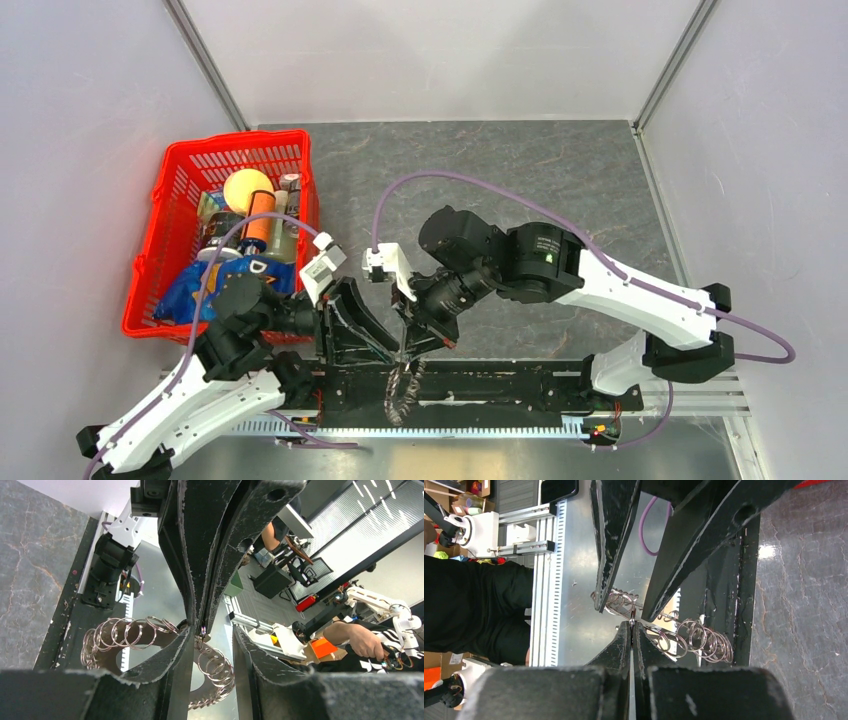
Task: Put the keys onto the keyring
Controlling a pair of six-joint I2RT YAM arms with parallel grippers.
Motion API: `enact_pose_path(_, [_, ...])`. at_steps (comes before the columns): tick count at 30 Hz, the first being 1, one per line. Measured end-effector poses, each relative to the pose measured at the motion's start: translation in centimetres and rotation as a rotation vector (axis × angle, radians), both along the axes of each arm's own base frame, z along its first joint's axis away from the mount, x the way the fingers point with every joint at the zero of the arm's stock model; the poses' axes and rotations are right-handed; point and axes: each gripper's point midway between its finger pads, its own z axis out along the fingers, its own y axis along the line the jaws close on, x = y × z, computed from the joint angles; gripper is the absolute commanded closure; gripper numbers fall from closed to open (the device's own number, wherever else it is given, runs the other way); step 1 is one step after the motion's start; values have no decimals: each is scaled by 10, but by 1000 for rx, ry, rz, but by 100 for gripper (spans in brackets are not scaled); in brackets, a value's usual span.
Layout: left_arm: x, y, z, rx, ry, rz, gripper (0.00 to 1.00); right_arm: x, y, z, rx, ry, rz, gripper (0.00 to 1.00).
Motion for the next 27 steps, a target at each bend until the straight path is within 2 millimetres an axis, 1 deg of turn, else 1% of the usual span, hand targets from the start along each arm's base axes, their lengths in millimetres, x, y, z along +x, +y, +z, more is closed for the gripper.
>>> enact_pose_path(4, [-1, 1, -7, 27, 16, 1, 63, 2, 6, 0, -4, 5, -4, 100])
enact_pose_path(10, [-3, 5, -16, 53, 5, 8, 70, 2, 12, -3, -28, 22, -9, 100])
enact_pose_path(18, [-2, 6, -26, 88, 4, 15, 73, 2, 13, -10, -61, 43, -9, 100])
enact_pose_path(27, [0, 6, -28, 96, 2, 23, 75, -1, 13, -10, -60, 52, 4, 100])
